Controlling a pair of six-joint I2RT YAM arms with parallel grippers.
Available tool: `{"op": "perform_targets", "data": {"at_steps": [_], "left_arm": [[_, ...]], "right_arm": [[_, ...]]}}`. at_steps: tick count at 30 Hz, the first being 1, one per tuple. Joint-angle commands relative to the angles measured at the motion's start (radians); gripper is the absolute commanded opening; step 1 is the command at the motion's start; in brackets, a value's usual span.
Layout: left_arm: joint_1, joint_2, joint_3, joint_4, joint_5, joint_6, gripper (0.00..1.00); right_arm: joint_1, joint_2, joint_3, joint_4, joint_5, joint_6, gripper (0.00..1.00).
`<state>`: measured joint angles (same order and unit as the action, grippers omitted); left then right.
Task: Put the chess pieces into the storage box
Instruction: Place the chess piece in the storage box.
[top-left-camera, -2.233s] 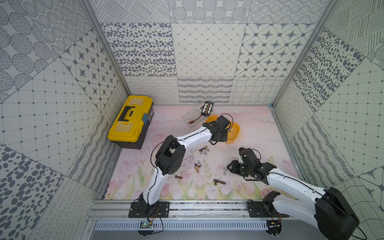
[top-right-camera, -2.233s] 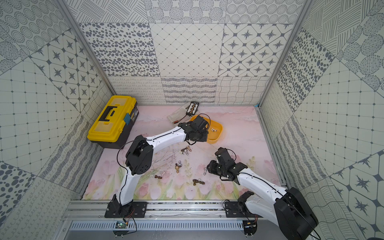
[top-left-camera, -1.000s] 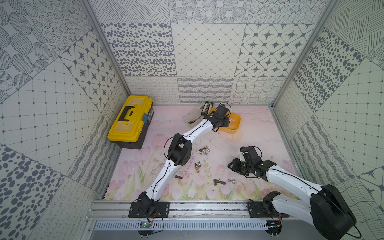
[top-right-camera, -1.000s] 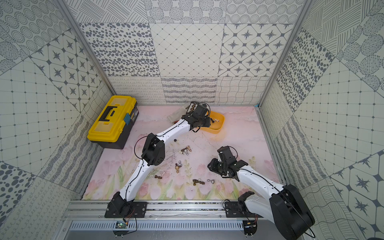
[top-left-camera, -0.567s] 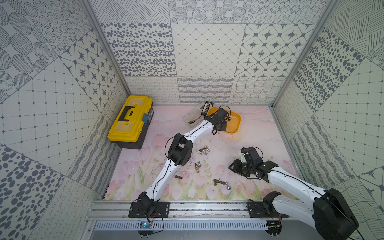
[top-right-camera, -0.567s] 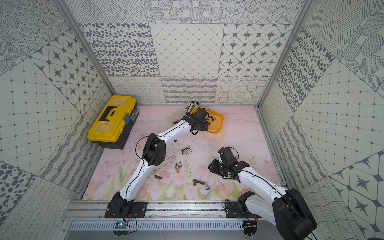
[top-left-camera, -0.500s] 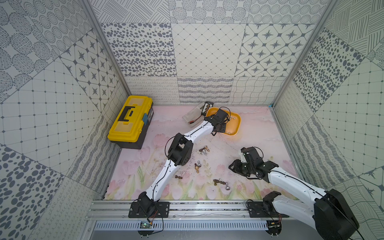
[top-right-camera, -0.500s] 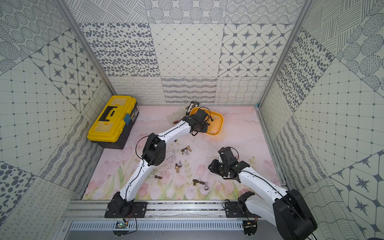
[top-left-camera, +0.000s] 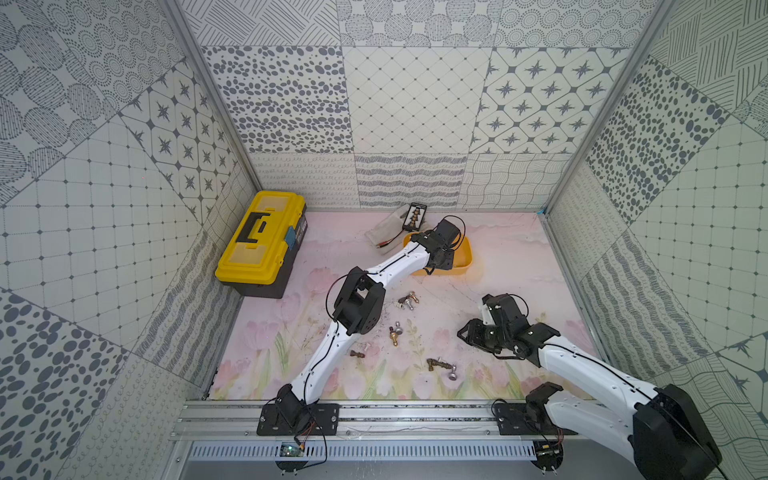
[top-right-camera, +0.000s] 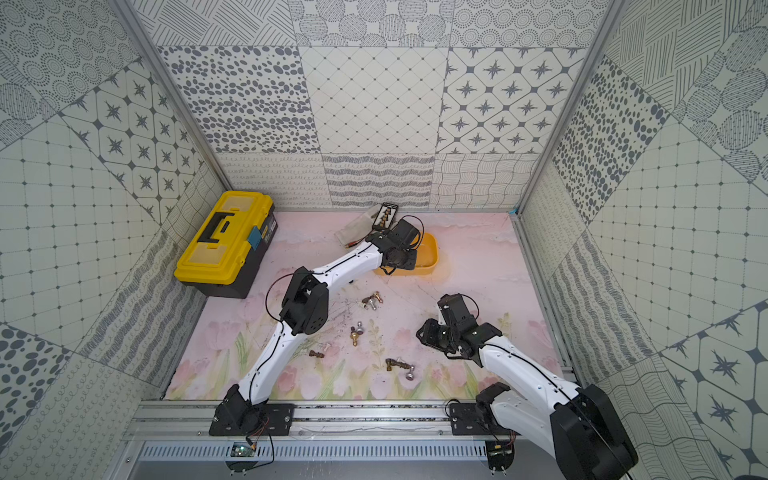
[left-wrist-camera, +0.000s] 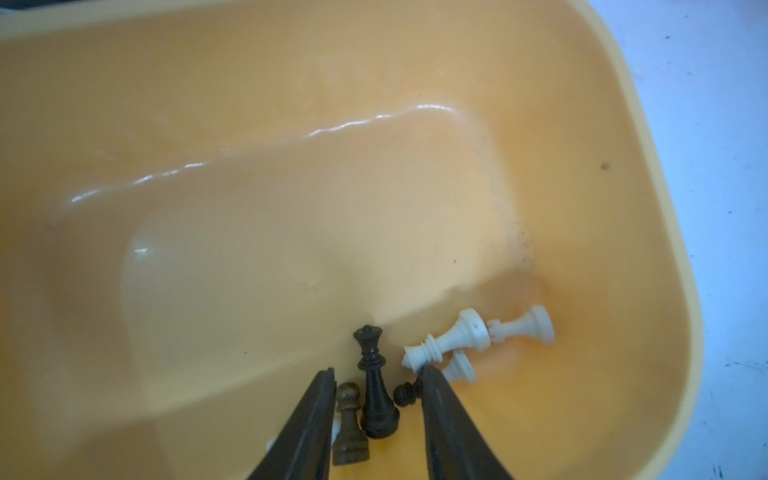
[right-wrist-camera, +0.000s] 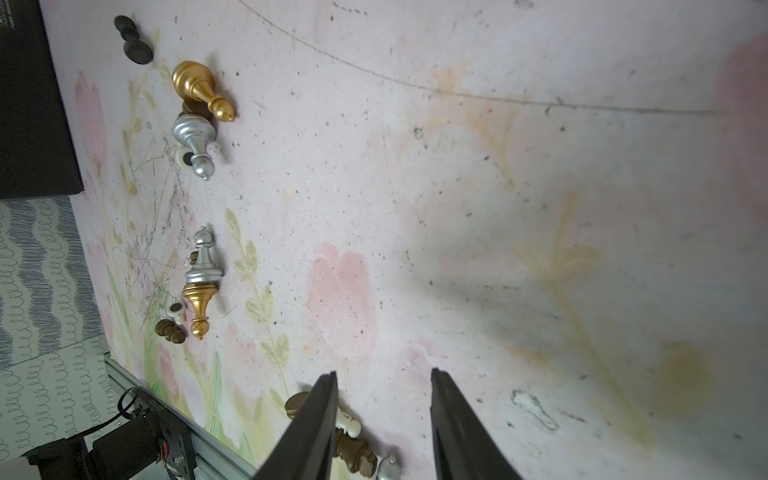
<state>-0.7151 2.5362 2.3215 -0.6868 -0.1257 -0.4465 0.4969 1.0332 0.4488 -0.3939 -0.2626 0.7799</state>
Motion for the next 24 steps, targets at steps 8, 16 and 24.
{"op": "perform_targets", "data": {"at_steps": [8,16,24], "left_arm": [[-0.008,-0.118,-0.016,-0.068,-0.049,0.019,0.41],[-0.052,-0.338,-0.146,-0.092,-0.084,0.032,0.41],[-0.130,-0.684,-0.600,0.024,-0.096,-0.031,0.42]], "right_arm": [[0.027,-0.046,0.074,-0.176,-0.042,-0.106,0.43],[0.305,-0.153,0.073,-0.425,0.175,0.002,0.53],[0.364,-0.090,0.049,-0.385,0.246,0.004,0.58]]}}
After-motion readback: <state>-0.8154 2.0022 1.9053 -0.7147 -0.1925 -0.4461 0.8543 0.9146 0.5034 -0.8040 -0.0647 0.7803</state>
